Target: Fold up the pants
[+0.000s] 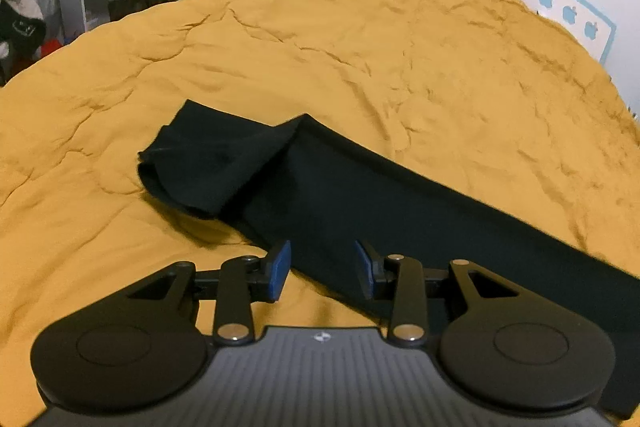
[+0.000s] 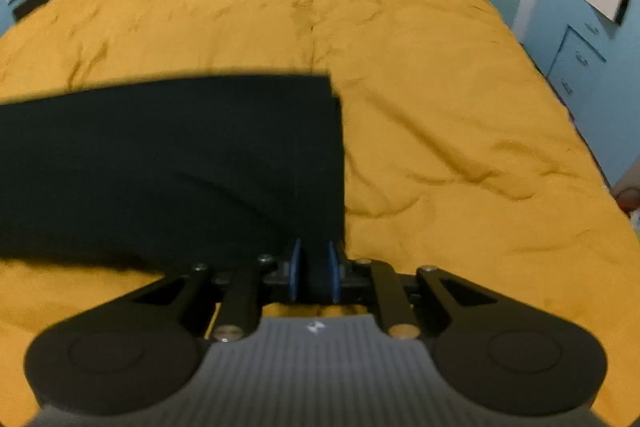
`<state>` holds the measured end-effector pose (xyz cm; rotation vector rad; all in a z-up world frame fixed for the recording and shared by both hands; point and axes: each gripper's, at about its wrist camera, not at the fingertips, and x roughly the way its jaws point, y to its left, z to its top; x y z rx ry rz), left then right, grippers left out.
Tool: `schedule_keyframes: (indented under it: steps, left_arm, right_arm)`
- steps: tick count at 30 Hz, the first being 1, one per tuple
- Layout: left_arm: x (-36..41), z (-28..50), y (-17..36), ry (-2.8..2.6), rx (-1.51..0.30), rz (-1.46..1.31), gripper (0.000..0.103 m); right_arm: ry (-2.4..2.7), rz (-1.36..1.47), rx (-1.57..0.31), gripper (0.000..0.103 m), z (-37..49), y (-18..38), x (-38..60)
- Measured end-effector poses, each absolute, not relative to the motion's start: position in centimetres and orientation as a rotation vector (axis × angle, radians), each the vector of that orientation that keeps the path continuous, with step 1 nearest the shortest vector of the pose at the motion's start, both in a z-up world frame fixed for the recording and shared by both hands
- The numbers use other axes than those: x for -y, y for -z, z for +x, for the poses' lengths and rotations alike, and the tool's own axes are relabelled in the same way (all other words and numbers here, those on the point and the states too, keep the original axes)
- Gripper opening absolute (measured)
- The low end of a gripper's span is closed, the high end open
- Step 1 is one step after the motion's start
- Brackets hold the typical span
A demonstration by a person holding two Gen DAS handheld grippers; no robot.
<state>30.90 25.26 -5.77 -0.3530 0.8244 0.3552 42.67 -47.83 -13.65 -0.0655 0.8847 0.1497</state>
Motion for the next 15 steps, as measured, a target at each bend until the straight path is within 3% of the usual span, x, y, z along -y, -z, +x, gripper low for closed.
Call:
schedule_keyframes:
  steps: [6,15]
  left_arm:
    - [-27.3,29.7,5.0,-0.332,-0.786,-0.457,0.045]
    - [-33.9,28.3,6.0,-0.431,-0.691,-0.621,0.05]
  right_arm:
    - [-0.304,-0.104,-0.813,0.016,42.6,10.6,40.7]
    - [-0.275,-0.062,-0.933,0.017,44.0,15.3,36.2]
